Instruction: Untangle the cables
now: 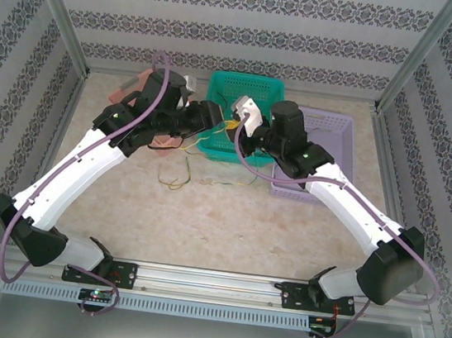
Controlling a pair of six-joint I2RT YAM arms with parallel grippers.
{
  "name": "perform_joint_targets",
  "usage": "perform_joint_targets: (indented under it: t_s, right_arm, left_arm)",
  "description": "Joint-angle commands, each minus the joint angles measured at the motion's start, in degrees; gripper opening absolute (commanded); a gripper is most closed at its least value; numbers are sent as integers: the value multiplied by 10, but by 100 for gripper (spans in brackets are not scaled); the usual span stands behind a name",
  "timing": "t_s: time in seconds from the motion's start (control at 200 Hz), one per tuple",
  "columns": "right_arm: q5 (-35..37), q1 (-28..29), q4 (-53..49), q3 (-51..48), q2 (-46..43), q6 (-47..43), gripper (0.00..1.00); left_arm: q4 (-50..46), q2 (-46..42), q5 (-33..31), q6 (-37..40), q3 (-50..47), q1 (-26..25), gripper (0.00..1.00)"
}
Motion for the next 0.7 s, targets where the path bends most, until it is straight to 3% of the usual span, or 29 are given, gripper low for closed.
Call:
perform_joint_targets:
  t_s: [0.0, 0.2, 0.694]
  right_arm:
    - [-34, -4, -16, 28, 9, 20, 0]
    - [-42, -5, -18, 28, 8, 31, 0]
    - [-48, -4, -9, 10, -7, 24, 0]
  left_arm:
    - [20, 16, 21, 9, 9, -11, 45]
    - [35, 38, 25, 10, 14, -17, 41]
    - [39, 52, 19, 8, 8, -29, 18]
